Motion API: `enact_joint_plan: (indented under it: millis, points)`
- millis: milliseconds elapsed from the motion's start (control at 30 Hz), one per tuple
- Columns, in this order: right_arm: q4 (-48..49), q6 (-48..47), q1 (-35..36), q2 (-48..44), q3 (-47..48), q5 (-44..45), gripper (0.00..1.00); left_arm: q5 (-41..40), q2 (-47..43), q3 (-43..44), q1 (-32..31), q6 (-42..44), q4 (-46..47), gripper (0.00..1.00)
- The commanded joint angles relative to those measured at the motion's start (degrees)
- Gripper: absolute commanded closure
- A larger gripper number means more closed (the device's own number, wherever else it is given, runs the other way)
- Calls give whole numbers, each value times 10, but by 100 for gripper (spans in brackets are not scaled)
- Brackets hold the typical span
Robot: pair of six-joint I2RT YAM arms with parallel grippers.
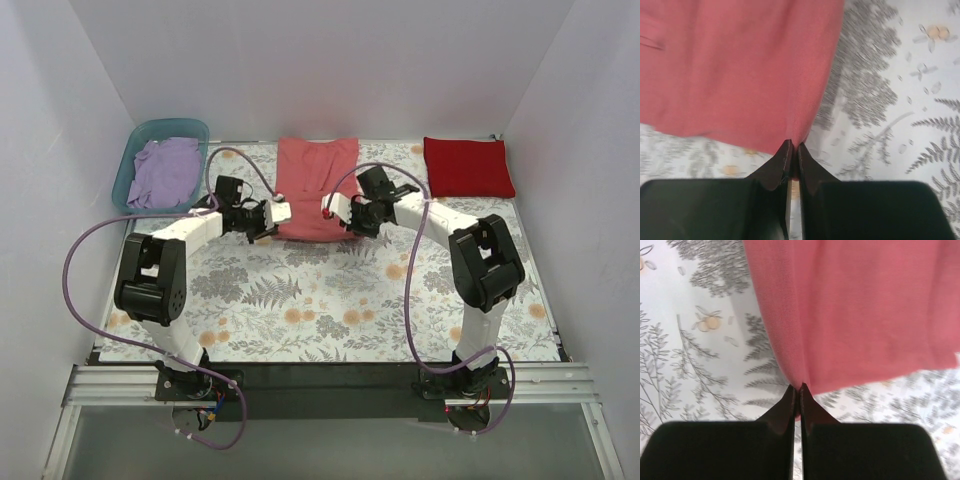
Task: Fold and stack the t-shirts
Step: Fold the tshirt
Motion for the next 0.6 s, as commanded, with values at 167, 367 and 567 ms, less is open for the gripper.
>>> enact_joint_plan:
  millis: [167, 367, 567]
  points:
    - [-98, -23, -44, -40, 123, -38, 99, 45, -16, 157, 2, -53, -112, 100]
    - [-164, -42, -41, -111, 64, -82, 99, 45, -93, 102, -13, -15, -184, 100]
    - [-252, -53, -25, -223, -31, -148, 99, 83, -218, 9, -31, -37, -276, 100]
